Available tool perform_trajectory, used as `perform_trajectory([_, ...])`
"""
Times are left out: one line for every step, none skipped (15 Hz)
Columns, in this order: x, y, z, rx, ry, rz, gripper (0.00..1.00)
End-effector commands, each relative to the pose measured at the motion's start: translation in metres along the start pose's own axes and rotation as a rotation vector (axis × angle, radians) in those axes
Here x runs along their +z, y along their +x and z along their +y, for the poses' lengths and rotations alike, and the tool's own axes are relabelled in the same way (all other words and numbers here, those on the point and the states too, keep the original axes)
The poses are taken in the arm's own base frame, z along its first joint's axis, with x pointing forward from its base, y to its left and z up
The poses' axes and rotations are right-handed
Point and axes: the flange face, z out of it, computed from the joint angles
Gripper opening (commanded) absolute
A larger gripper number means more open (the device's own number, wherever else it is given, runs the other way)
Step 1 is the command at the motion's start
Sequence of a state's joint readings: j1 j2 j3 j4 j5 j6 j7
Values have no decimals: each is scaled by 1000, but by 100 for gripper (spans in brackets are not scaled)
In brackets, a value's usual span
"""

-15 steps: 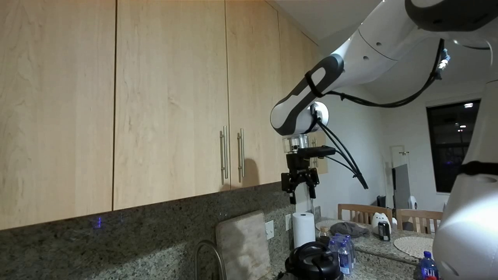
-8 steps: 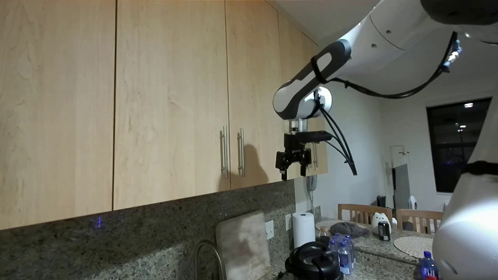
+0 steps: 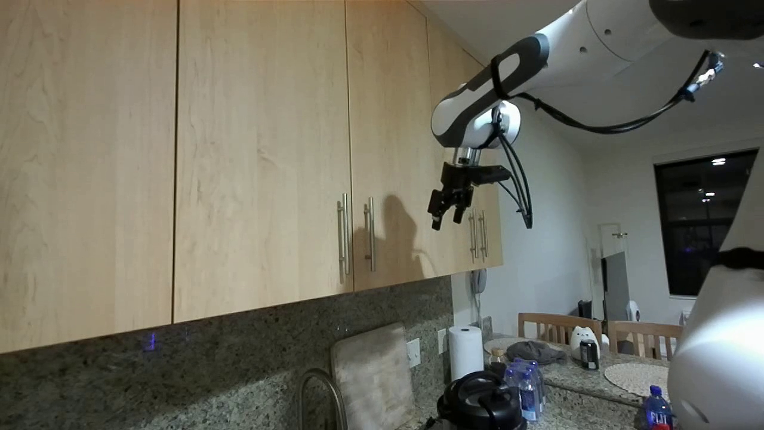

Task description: Open both doors of the cabinet above the sink

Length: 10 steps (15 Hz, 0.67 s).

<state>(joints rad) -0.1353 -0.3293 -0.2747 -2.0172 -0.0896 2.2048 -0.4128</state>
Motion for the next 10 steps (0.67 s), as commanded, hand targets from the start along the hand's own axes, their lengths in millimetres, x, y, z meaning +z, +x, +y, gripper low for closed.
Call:
perform_trajectory([-15, 29, 8, -163, 46, 98, 100])
perform_trajectory([-18, 33, 5, -206, 72, 115, 100])
perform_trajectory([-20, 37, 3, -249, 98, 135, 100])
perform_trajectory([-18, 38, -1, -292, 127, 149, 100])
perform_trajectory([-15, 38, -3, -331, 155, 167, 100])
perform_trajectory([-8, 37, -4, -368, 190, 185, 100])
perform_trajectory([-3, 37, -5, -403, 223, 202, 100])
perform_trajectory([4, 36, -5, -434, 262, 222, 100])
perform_trajectory([9, 35, -6, -466, 297, 243, 100])
perform_trajectory([15, 32, -7, -492, 339, 267, 100])
